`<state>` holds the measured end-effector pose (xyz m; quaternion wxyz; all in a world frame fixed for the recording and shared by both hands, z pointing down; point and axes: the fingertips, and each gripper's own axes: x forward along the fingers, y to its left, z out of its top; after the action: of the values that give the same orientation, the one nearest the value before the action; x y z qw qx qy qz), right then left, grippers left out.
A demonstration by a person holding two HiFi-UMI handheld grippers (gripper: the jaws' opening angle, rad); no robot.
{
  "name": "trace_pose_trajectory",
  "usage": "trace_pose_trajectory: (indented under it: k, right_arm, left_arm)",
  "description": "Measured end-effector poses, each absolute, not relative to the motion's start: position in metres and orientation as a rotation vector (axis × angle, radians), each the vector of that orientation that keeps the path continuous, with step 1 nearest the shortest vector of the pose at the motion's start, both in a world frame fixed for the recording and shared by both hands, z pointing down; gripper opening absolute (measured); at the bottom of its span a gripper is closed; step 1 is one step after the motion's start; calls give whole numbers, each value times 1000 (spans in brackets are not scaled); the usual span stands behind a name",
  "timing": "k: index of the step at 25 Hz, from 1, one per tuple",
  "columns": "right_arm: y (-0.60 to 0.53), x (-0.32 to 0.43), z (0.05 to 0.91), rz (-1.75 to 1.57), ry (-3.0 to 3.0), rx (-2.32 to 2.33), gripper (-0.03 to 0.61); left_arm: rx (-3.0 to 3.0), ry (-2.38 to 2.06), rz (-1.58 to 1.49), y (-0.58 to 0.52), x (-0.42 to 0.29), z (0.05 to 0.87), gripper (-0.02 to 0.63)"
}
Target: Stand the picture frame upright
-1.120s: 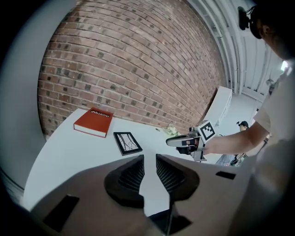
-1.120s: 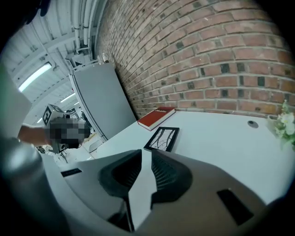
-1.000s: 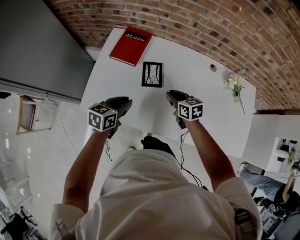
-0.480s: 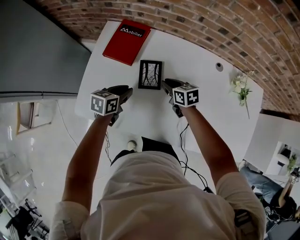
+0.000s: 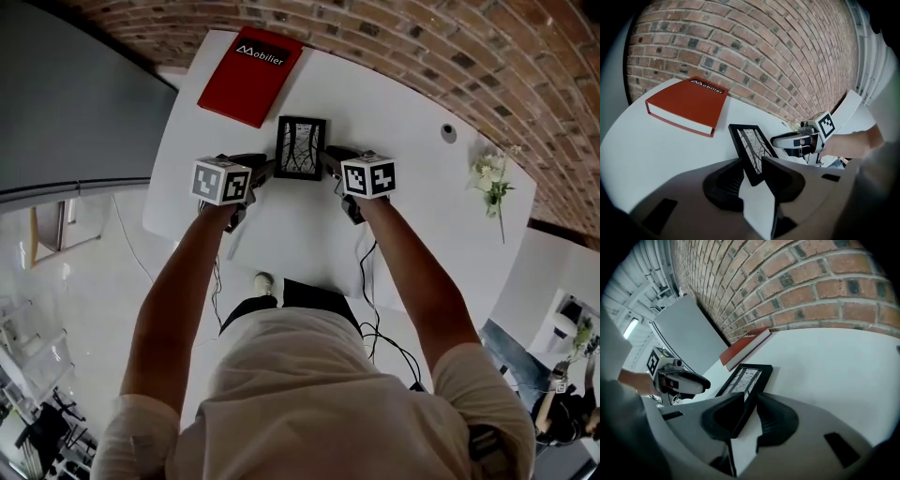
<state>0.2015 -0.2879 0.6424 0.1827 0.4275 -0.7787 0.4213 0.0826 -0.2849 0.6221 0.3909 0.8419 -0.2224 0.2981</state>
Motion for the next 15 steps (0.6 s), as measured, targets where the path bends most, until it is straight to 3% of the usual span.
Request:
trace_pose_trajectory:
  k: [15]
  right_arm:
    - [-296,197,655,1296,-2142,1149,69]
  left_arm:
    - [2081,-549,800,-304,99,652,123]
